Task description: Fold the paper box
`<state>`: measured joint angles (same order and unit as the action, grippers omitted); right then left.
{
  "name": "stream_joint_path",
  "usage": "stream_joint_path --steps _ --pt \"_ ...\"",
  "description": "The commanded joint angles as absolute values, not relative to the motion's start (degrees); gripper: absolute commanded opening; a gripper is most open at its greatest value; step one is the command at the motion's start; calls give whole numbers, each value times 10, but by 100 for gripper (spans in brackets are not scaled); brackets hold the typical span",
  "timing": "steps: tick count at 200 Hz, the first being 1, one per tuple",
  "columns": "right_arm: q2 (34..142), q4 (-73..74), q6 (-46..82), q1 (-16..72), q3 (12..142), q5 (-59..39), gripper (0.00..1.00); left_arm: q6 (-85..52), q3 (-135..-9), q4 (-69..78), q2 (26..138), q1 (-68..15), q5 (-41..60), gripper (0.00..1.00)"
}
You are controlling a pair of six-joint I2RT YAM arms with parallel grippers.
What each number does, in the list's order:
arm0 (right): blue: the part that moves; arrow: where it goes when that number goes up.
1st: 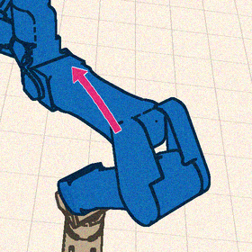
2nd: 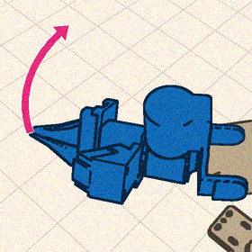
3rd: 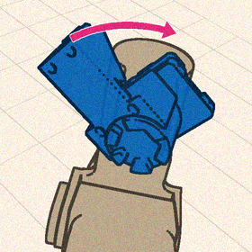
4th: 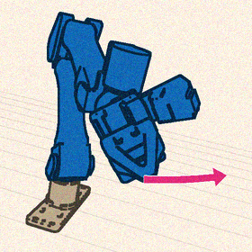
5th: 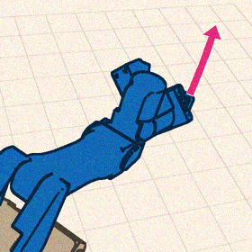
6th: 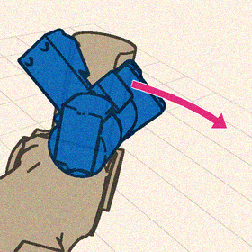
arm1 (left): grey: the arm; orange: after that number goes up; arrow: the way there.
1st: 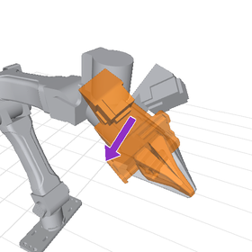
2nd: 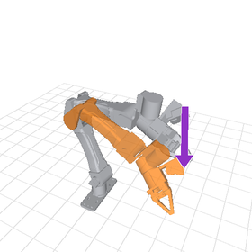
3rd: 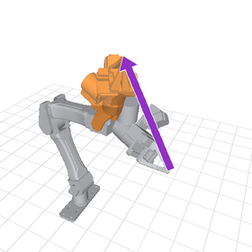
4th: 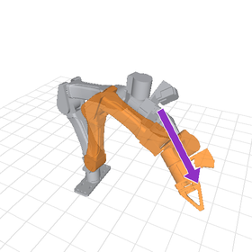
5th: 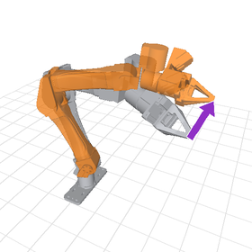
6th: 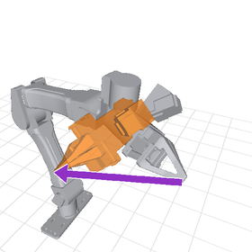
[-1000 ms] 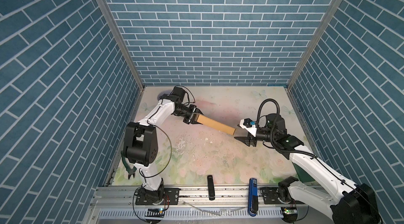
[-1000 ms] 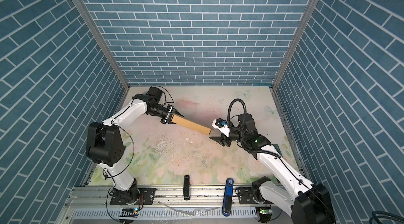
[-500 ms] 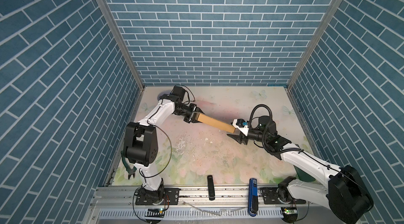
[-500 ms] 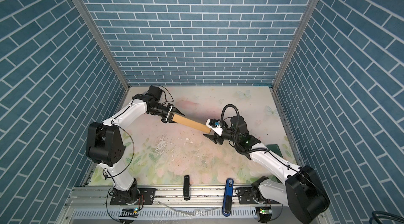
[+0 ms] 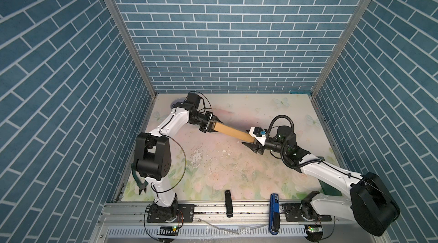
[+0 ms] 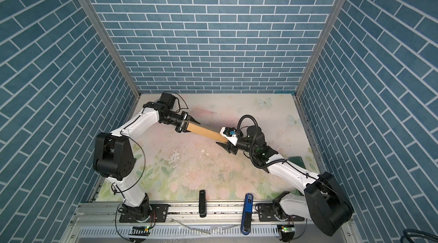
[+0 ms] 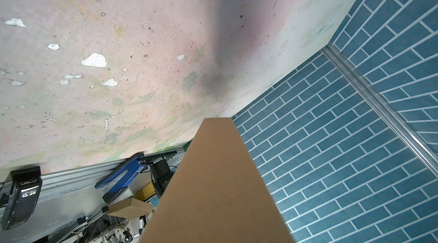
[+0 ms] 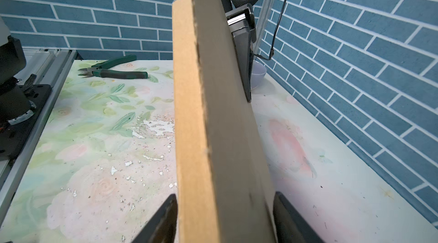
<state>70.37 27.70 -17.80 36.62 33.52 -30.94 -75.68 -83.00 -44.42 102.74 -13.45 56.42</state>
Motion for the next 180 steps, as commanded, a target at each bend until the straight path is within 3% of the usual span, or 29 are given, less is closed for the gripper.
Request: stream_joint_path --steps 1,97,180 --pt "714 304 -166 380 326 -305 61 -768 -830 -430 1029 -139 578 20" --pt "716 295 -179 386 330 -289 45 -774 -833 -420 1037 -142 580 20" --pt "703 270 -196 386 333 -279 37 -778 -832 -408 1038 -142 580 41"
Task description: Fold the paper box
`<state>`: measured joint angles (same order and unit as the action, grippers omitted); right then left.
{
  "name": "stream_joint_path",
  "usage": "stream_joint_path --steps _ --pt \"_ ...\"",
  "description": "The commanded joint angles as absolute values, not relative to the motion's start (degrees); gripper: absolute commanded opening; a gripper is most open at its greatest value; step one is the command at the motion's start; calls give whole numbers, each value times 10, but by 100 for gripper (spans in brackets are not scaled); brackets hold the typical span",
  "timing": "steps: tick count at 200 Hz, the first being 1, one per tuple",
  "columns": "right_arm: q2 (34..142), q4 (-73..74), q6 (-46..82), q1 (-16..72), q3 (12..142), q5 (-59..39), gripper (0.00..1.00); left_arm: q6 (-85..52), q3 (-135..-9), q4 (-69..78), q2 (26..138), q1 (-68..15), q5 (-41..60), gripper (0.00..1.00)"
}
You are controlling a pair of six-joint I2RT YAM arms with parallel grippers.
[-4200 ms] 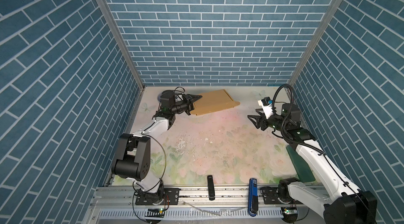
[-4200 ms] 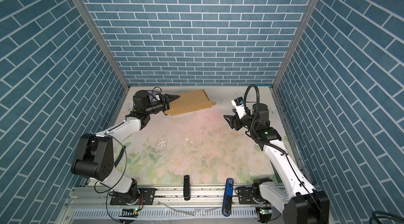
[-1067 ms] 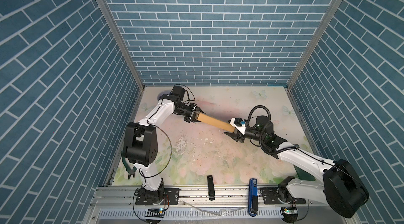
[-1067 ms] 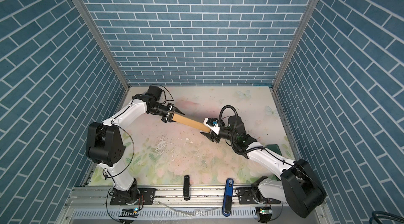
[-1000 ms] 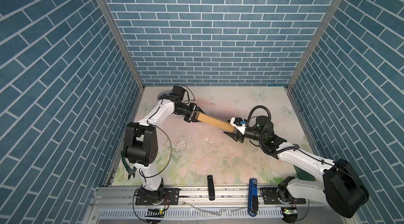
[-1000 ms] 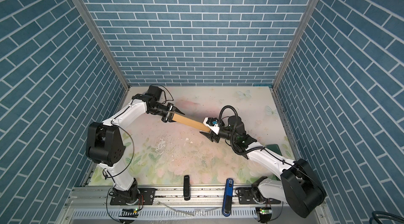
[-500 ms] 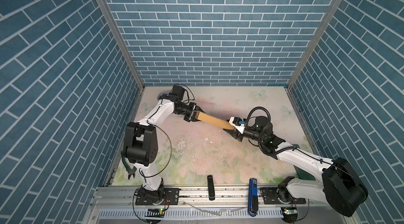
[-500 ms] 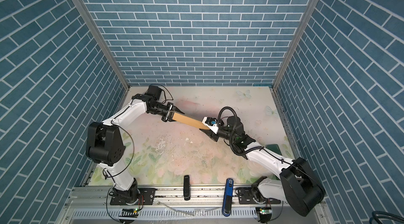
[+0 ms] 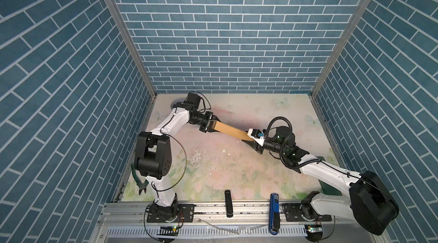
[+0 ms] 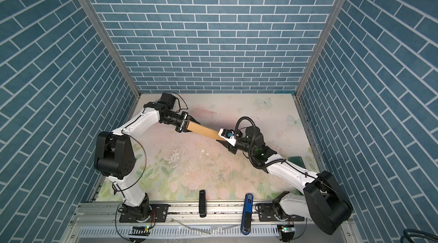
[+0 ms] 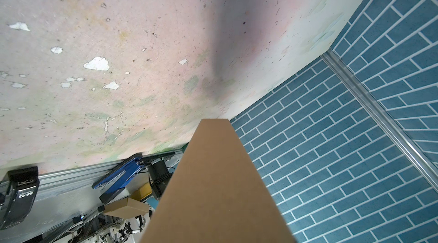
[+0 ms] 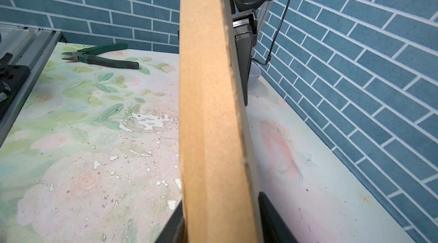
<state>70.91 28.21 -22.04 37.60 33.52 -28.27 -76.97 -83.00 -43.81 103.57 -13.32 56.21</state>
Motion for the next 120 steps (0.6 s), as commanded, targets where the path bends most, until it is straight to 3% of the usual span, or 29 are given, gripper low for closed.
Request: stream_joint_path --steps 1,63,120 --pt "703 270 -197 386 333 -279 37 -778 -832 -408 1038 -142 580 41" --pt "681 244 -206 386 330 -273 33 -763 -837 -413 1047 -130 579 64" --pt "667 205 -218 386 333 -257 30 -711 -862 -453 1057 -74 557 66"
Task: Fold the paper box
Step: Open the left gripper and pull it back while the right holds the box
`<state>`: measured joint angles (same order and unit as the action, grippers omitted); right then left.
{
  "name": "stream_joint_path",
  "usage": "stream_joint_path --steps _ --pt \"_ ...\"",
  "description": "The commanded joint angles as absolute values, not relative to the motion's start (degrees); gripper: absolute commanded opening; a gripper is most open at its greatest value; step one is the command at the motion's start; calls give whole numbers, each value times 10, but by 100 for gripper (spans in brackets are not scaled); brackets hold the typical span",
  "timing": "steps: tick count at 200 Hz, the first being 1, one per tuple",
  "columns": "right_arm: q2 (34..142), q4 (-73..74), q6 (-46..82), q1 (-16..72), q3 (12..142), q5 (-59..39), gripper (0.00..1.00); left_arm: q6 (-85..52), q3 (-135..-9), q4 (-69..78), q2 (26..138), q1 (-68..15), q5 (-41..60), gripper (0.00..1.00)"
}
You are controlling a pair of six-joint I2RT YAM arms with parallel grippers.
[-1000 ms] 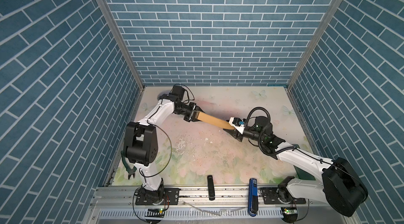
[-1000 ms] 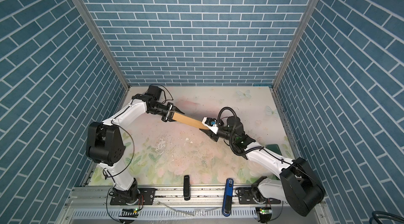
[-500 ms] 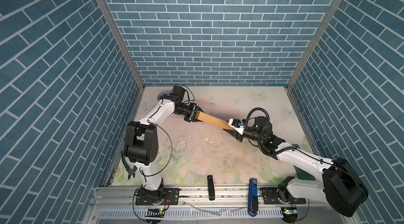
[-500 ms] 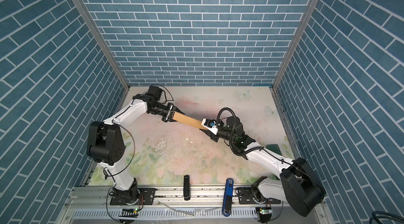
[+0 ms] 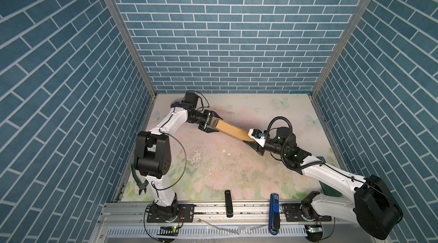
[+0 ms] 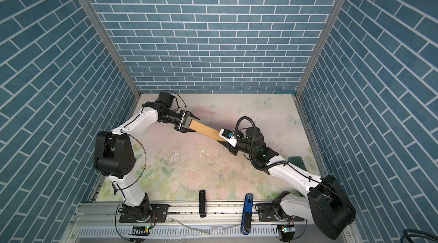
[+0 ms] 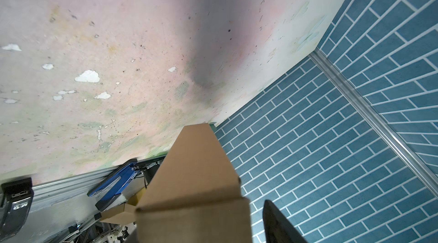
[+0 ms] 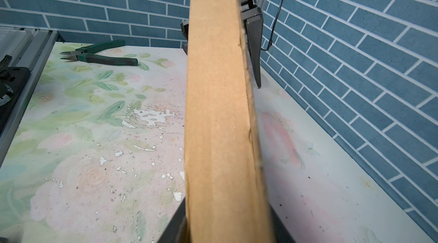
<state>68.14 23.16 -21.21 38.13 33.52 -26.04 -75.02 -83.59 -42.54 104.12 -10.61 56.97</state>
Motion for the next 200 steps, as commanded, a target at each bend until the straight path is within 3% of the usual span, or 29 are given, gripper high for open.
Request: stream_joint_path --steps 1,48,63,102,149,200 --pt "668 204 -218 386 333 -256 30 -709 -864 -455 1058 -72 556 66" --pt "645 145 -208 386 344 -243 28 -531 -1028 -605 1133 -7 455 66" --pt "642 123 -198 387 348 -244 28 -514 -1054 -591 1132 -10 431 65" --pt "618 69 -174 391 349 -228 27 -493 -981 -477 1055 -14 374 65" --pt "601 -23 -150 401 370 -203 27 -356 -897 -430 941 -31 289 65" --pt "635 -101 -126 423 426 -182 27 -238 -741 -302 804 -33 295 68"
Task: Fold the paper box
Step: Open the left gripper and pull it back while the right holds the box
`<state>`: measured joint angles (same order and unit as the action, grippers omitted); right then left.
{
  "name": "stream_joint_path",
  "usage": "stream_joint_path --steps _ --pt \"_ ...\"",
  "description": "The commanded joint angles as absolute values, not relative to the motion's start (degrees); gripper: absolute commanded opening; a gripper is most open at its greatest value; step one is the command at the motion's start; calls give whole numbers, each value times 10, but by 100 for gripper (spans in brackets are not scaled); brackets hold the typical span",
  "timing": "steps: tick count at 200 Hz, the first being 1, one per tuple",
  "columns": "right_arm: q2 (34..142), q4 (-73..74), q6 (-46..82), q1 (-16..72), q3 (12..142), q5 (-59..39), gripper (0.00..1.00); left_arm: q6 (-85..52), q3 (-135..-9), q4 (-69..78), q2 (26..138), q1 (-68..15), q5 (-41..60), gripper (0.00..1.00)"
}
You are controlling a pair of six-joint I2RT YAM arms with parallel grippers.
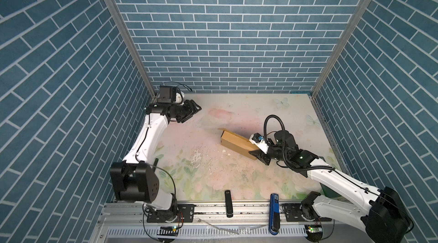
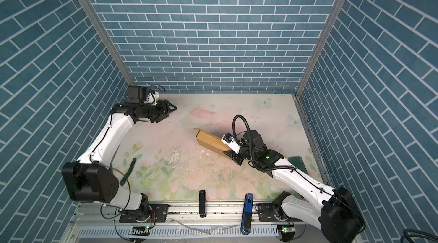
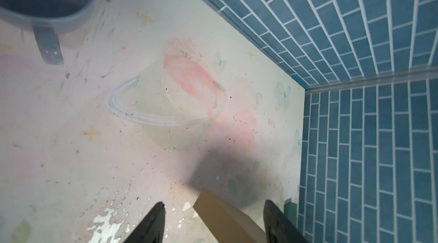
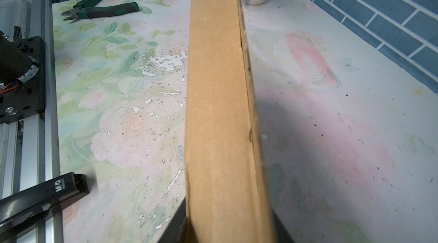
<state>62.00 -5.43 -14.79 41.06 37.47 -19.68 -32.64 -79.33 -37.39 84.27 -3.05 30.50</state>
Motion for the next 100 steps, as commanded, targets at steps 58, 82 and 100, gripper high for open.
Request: stream_joint_path --steps 58,82,100 --pt "658 -163 -115 434 477 -191 27 -156 -634 -249 734 -66 331 67" --pt "681 -195 -119 435 505 -210 27 -124 -620 -239 714 -77 346 67" --pt "693 -204 -120 435 515 -221 27 -103 -608 -234 704 -78 368 67"
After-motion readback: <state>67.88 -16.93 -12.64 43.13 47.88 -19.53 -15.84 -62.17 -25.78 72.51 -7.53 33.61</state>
